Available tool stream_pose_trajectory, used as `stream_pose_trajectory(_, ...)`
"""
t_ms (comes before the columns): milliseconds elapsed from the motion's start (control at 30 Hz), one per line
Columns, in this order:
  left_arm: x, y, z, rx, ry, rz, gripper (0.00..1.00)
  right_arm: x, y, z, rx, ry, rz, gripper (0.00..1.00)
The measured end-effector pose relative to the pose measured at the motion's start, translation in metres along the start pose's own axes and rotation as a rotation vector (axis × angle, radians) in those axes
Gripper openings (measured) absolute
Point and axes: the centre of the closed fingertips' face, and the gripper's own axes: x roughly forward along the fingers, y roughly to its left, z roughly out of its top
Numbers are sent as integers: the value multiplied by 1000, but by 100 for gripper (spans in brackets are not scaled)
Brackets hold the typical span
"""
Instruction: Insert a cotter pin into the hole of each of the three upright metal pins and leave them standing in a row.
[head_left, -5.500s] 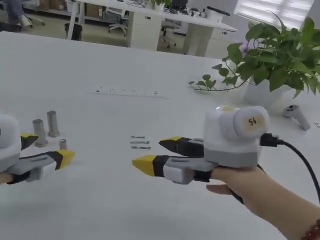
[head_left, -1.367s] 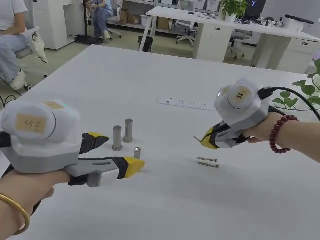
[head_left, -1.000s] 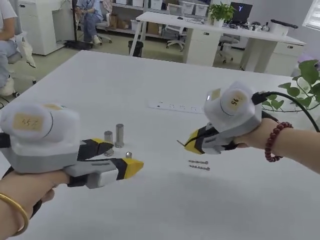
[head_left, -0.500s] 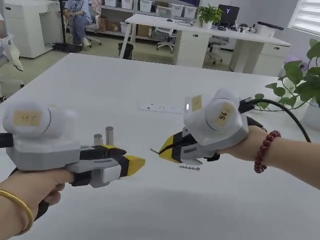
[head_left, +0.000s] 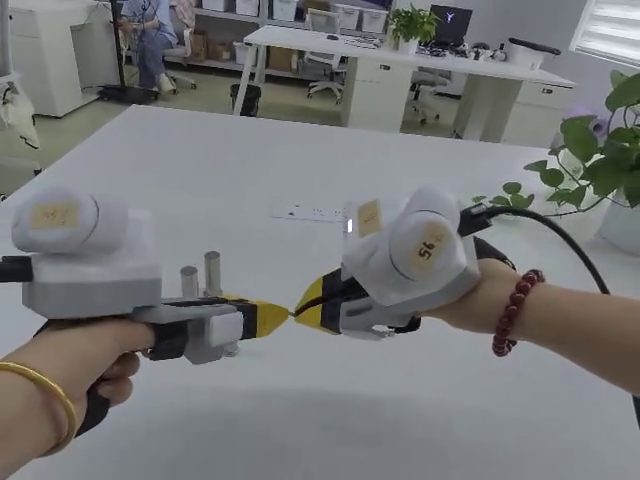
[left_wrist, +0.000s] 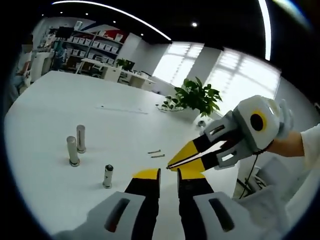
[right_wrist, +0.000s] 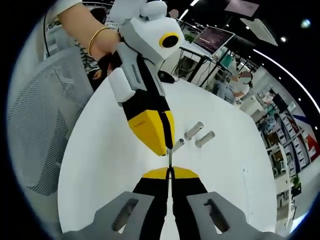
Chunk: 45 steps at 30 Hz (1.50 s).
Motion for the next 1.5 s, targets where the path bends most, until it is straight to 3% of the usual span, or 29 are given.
stream_pose_trajectory(467,3,-3,-3,-80,5,-16,1,-4,6,12,-8,-28,2,2)
stream_pose_trajectory(700,0,-3,-4,-166,2,-6,1,-2,7,15,-24,-22,0,2)
stream_pose_trajectory(833,-3,-3,-2,-172,-16,-11,0,-3,6,18,-18,-30,-3,2)
stream_pose_trajectory(900,-4,-2,-1,-213,-15,-11,0,-3,5,20,-15,-37,-4,2)
stream_pose_trajectory(1267,-14,-1,0,-199,-18,1,0,0,7,28,37,-80,-8,4)
stream_pose_trajectory(1500,-19,-1,-4,-159,-12,10,0,2,8,25,139,-107,7,7)
